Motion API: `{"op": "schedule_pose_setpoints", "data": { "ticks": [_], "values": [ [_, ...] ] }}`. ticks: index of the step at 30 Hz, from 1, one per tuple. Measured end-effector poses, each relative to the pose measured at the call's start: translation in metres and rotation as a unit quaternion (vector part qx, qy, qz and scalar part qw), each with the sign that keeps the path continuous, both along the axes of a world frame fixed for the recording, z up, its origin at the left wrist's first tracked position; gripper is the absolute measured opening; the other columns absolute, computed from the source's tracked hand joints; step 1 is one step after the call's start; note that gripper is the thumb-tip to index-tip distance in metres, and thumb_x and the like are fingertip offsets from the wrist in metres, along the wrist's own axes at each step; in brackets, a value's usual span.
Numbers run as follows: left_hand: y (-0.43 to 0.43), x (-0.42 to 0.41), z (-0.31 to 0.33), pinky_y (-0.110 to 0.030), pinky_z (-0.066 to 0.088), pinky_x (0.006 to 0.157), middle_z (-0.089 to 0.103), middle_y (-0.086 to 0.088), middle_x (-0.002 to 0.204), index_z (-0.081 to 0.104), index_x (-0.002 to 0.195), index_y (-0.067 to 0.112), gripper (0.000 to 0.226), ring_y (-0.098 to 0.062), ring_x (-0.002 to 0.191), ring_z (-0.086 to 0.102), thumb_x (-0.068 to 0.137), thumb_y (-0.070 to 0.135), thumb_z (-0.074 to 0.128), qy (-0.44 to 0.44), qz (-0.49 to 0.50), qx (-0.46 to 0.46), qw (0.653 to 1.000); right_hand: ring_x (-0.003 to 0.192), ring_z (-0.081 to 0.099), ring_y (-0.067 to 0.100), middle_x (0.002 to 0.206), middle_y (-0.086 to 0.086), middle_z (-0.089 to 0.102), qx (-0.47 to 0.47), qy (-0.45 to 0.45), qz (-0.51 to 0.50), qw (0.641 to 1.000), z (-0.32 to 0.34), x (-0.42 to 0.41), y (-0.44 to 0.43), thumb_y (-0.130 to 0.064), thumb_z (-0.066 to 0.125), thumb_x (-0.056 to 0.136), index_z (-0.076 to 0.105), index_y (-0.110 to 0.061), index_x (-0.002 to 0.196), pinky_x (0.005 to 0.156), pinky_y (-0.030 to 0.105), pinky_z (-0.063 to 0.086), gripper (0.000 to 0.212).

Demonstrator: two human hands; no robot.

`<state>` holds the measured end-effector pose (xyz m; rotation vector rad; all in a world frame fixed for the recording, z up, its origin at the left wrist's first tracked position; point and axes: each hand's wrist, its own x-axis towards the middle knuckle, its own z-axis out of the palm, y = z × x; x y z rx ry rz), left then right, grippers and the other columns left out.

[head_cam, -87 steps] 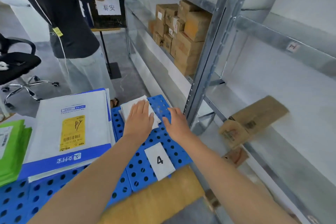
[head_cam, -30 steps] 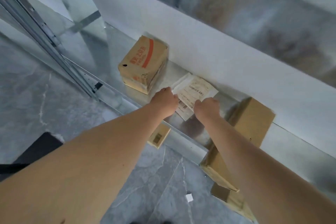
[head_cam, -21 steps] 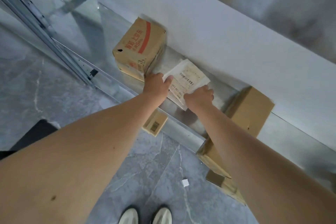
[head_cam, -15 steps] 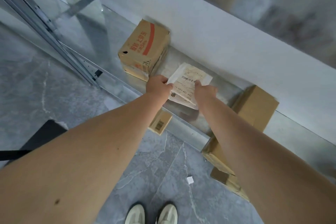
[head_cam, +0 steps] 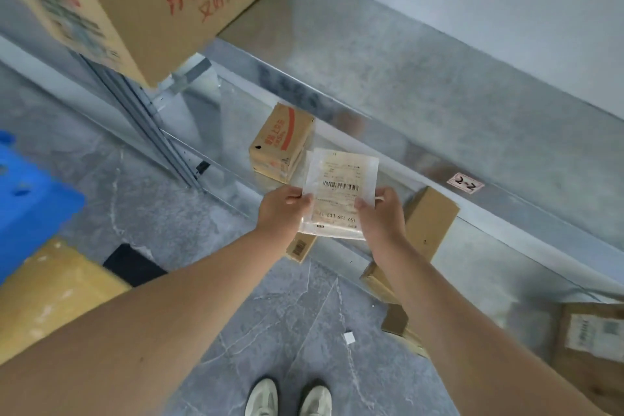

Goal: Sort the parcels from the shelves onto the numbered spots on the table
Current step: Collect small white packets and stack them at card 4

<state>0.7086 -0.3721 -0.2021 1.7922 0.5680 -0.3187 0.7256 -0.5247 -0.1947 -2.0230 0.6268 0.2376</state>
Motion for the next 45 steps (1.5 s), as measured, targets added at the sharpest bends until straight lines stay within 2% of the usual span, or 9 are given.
{"op": "schedule_pose_setpoints", "data": {
  "ticks": [7,14,19,25,30,36,39,42,45],
  "values": [
    [0.018,-0.081,0.071,-0.037,0.058,0.080,0.072,-0.003,0.094,0.069,0.092,0.018,0.006,-0.022,0.087,0.068,0.090,0.020,0.064,0.002,0.066,0.001,0.998,0.088,0.061,0.017,0.102,-0.002,0.063,0.046,0.020,0.025,0.998,0.059,-0.069,0.019,-0.012,0.058,0.092,0.051,-0.017,0.105,0.062,0.024,0.048,0.016],
    [0.005,-0.200,0.152,-0.001,0.044,0.053,0.070,0.004,0.092,0.072,0.107,0.015,0.020,0.003,0.074,0.061,0.093,0.010,0.059,-0.077,0.144,0.021,0.986,0.091,0.064,0.014,0.107,-0.002,0.066,0.106,-0.020,0.074,0.991,0.136,-0.162,0.020,-0.014,0.060,0.091,0.056,-0.014,0.116,0.062,0.019,0.049,0.025],
    [0.013,-0.262,0.248,-0.001,0.046,0.058,0.067,0.008,0.091,0.069,0.113,0.014,0.025,0.005,0.074,0.060,0.094,0.005,0.056,-0.169,0.141,0.021,0.975,0.097,0.065,0.015,0.110,-0.003,0.066,0.128,-0.081,0.121,0.981,0.221,-0.221,0.024,-0.020,0.058,0.094,0.055,-0.014,0.118,0.068,0.020,0.051,0.025],
    [0.053,-0.334,0.319,-0.009,0.052,0.074,0.070,0.016,0.094,0.069,0.111,0.018,0.028,0.004,0.088,0.066,0.095,0.002,0.052,-0.245,0.203,0.015,0.948,0.079,0.058,0.004,0.097,-0.007,0.062,0.098,-0.174,0.215,0.956,0.311,-0.268,0.072,-0.027,0.046,0.099,0.057,-0.020,0.108,0.062,0.018,0.046,0.015],
    [0.117,-0.355,0.350,-0.022,0.054,0.086,0.070,0.007,0.104,0.067,0.118,0.017,0.031,-0.006,0.096,0.066,0.095,0.004,0.052,-0.259,0.254,0.054,0.930,0.082,0.060,0.014,0.087,-0.007,0.061,0.093,-0.188,0.280,0.937,0.344,-0.273,0.143,-0.025,0.052,0.097,0.056,-0.018,0.097,0.064,0.022,0.047,0.009],
    [0.208,-0.350,0.359,-0.027,0.054,0.086,0.069,0.008,0.104,0.067,0.119,0.022,0.037,-0.009,0.098,0.064,0.095,0.001,0.047,-0.260,0.285,0.067,0.920,0.096,0.065,0.020,0.107,0.005,0.066,0.114,-0.160,0.338,0.921,0.362,-0.256,0.248,-0.020,0.049,0.098,0.058,-0.010,0.111,0.076,0.031,0.055,0.018],
    [0.259,-0.337,0.350,-0.017,0.055,0.074,0.070,0.006,0.101,0.065,0.121,0.021,0.041,-0.009,0.092,0.065,0.094,-0.002,0.046,-0.242,0.300,0.072,0.920,0.094,0.063,0.015,0.109,0.002,0.065,0.099,-0.137,0.365,0.916,0.356,-0.242,0.304,-0.018,0.045,0.099,0.056,-0.012,0.110,0.074,0.031,0.057,0.017],
    [0.301,-0.322,0.344,-0.013,0.051,0.067,0.068,0.004,0.099,0.058,0.128,0.023,0.045,-0.007,0.089,0.064,0.094,-0.002,0.045,-0.231,0.324,0.075,0.914,0.082,0.055,0.000,0.105,-0.003,0.060,0.080,-0.131,0.396,0.905,0.352,-0.224,0.352,-0.015,0.043,0.099,0.053,-0.015,0.110,0.055,0.011,0.045,0.015],
    [0.332,-0.303,0.336,-0.008,0.046,0.060,0.066,0.004,0.102,0.052,0.133,0.026,0.047,-0.006,0.086,0.061,0.095,-0.001,0.045,-0.203,0.333,0.082,0.917,0.082,0.054,-0.001,0.105,-0.004,0.060,0.080,-0.119,0.420,0.896,0.348,-0.201,0.388,-0.013,0.041,0.099,0.051,-0.021,0.111,0.056,0.013,0.044,0.018]
  ]
}}
